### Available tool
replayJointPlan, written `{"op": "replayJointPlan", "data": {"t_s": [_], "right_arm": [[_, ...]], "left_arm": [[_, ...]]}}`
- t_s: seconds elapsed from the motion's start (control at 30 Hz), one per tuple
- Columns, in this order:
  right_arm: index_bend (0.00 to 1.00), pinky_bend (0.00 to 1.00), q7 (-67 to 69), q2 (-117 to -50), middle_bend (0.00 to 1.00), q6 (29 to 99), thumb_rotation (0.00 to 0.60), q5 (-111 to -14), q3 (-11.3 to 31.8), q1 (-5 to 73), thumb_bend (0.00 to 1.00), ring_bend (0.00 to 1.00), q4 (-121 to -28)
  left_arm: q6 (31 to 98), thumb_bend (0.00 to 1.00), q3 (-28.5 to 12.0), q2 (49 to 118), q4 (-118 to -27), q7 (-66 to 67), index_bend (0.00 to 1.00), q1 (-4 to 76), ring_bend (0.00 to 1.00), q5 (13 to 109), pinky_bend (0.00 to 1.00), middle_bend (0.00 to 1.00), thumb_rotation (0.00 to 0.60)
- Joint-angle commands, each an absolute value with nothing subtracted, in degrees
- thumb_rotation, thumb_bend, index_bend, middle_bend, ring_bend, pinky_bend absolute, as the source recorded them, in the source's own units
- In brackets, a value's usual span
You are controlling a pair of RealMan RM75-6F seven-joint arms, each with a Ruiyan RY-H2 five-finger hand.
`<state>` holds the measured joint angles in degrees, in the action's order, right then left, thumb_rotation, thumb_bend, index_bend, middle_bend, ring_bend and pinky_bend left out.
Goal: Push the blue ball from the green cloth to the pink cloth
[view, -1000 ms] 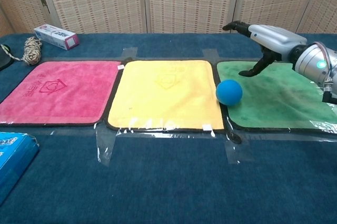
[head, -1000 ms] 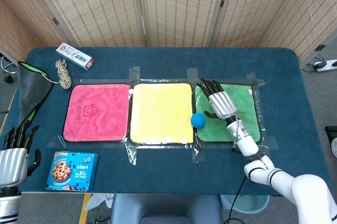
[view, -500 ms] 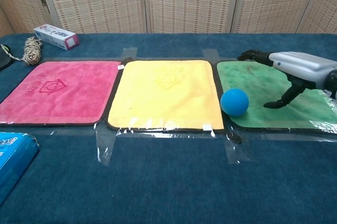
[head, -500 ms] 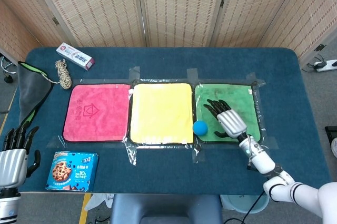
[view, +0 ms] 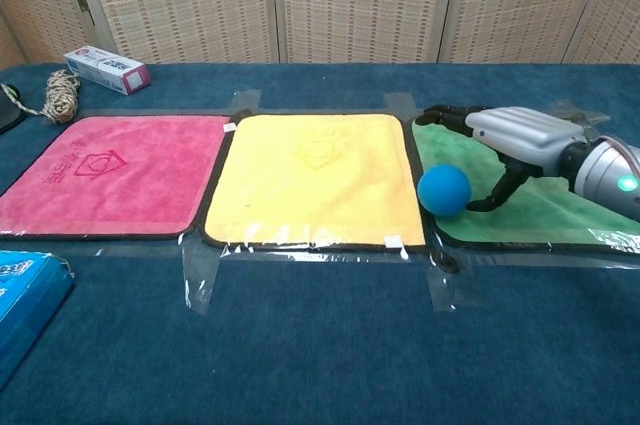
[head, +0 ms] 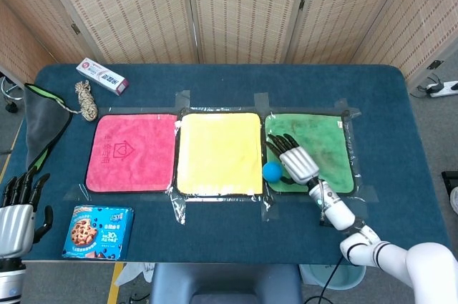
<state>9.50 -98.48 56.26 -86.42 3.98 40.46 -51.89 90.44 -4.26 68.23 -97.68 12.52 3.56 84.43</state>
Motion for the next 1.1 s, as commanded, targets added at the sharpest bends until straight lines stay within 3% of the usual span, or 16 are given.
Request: {"op": "replayJointPlan", "data": {"t_s": [0.03, 0.6, 1.1], "right_arm": [[0.00, 0.00, 8.94, -101.26, 0.00, 56.39, 0.600, -87.63, 4.59, 42.60, 0.23, 0.00, -48.29], [0.00, 0.00, 5.84, -107.71, 0.00, 56.25, 0.600, -88.01, 9.32, 51.86, 0.23, 0.00, -43.29], [0.00, 0.00, 2.38, -97.94, 0.00, 57.70, 0.600, -85.31, 7.84, 46.92, 0.23, 0.00, -53.83]], "left_arm": [[90.46, 0.63, -4.28, 68.19, -97.52, 12.29, 0.14, 3.46, 0.03, 84.32, 0.00, 0.03, 0.600], [90.44, 0.63, -4.49, 67.71, -97.36, 11.59, 0.14, 3.39, 0.03, 84.51, 0.00, 0.03, 0.600], [90.62, 0.63, -4.14, 67.83, -97.63, 11.67, 0.14, 3.23, 0.03, 85.43, 0.00, 0.03, 0.600]]}}
